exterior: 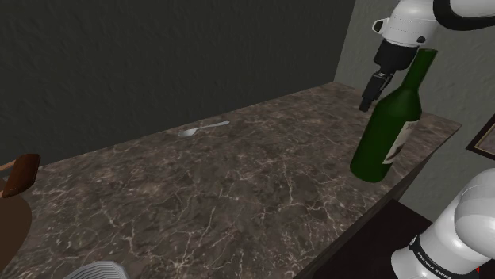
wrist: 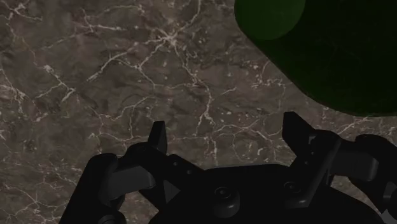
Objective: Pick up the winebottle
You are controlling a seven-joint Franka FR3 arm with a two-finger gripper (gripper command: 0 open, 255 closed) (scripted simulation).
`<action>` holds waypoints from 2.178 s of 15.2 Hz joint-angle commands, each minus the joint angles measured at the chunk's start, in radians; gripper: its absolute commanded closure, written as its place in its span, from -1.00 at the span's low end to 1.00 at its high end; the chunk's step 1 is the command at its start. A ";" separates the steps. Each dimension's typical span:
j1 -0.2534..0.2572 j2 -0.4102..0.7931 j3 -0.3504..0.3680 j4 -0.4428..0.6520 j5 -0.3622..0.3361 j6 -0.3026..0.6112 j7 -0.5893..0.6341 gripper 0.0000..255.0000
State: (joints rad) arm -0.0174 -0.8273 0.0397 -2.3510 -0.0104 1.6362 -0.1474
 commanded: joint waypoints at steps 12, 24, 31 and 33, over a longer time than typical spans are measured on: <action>-0.002 0.001 0.054 0.358 0.077 -0.368 0.128 -1.00; -0.004 -0.037 0.074 0.360 0.110 -0.410 0.177 -1.00; -0.004 -0.037 0.074 0.360 0.110 -0.410 0.176 1.00; -0.004 -0.037 0.074 0.360 0.110 -0.410 0.176 1.00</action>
State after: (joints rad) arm -0.0218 -0.8649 0.1138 -1.9902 0.0996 1.2265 0.0289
